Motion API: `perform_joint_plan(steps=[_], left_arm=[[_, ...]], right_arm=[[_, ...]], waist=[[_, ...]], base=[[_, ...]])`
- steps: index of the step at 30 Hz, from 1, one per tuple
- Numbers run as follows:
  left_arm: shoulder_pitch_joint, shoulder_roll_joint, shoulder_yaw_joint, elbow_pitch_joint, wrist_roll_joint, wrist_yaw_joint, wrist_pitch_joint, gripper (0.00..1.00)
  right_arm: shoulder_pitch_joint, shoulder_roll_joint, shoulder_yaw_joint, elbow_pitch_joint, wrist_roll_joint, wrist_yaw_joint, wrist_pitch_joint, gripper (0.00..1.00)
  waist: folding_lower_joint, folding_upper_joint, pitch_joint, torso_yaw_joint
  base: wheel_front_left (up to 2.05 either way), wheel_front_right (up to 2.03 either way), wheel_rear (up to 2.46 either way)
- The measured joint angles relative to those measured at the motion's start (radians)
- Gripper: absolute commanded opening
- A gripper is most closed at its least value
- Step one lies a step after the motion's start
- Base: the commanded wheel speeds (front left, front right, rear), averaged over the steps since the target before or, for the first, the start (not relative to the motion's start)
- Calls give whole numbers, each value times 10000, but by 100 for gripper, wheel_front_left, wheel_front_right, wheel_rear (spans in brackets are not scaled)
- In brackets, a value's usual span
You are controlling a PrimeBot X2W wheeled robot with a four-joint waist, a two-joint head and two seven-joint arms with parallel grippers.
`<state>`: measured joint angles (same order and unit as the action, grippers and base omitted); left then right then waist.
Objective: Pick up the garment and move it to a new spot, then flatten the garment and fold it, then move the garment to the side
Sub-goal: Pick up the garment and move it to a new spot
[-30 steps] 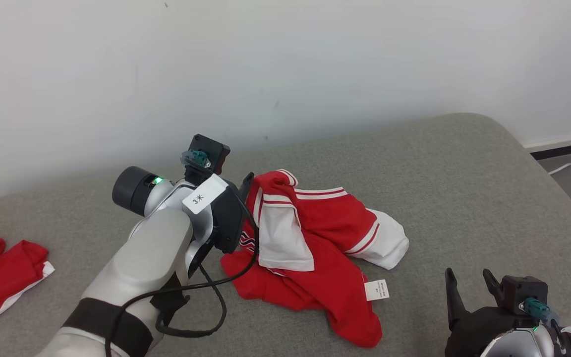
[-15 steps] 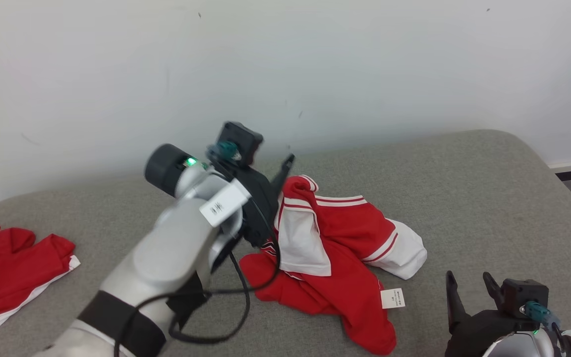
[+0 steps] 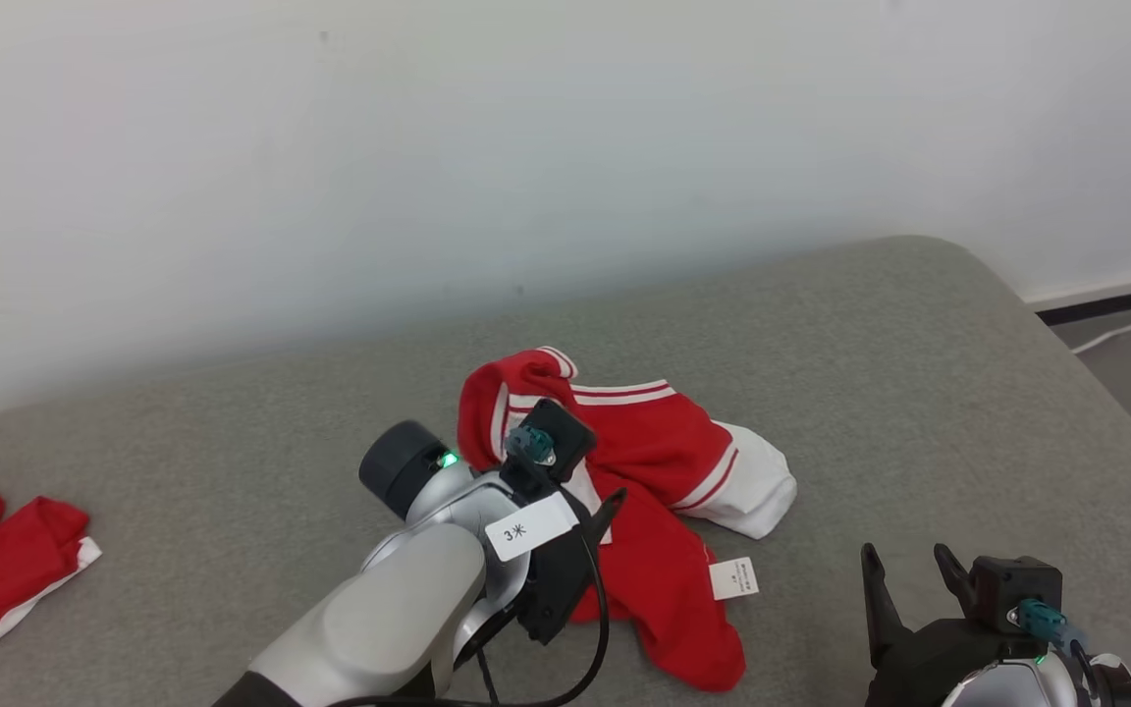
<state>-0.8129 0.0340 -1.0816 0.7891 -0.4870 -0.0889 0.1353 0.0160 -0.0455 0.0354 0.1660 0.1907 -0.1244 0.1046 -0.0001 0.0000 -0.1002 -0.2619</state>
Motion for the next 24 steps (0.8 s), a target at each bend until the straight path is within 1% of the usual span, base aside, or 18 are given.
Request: perform_joint_plan(steps=[3, 8, 13, 18, 20, 24], left_arm=[[109, 8, -148, 192, -167, 0, 276, 100], [109, 6, -422, 468, -159, -8, 616, 100], [105, 12, -612, 1030, -86, -12, 961, 100], [80, 12, -694, 1329, -25, -52, 1091, 100], [27, 8, -769, 1476, 199, 21, 1212, 100], [-5, 15, -834, 1687, 217, 240, 1294, 100]], right_arm=[[-1, -2, 13, -6, 0, 0, 10, 100], [0, -2, 54, -56, 0, 0, 13, 100], [-1, -2, 71, -71, 2, 0, 15, 100], [-4, -2, 13, -77, 13, 0, 10, 100], [-4, -2, -23, -84, 27, 0, 8, 100], [-4, 0, -59, -84, 138, 0, -6, 100]], waist=[[0, 0, 62, -252], [0, 0, 227, -689], [0, 0, 468, -1096], [0, 1, 722, -1431], [1, 1, 829, -1518], [1, 1, 970, -1623]], base=[[0, 0, 0], [0, 0, 0], [0, 0, 0], [0, 0, 0], [0, 0, 0], [0, 0, 0]])
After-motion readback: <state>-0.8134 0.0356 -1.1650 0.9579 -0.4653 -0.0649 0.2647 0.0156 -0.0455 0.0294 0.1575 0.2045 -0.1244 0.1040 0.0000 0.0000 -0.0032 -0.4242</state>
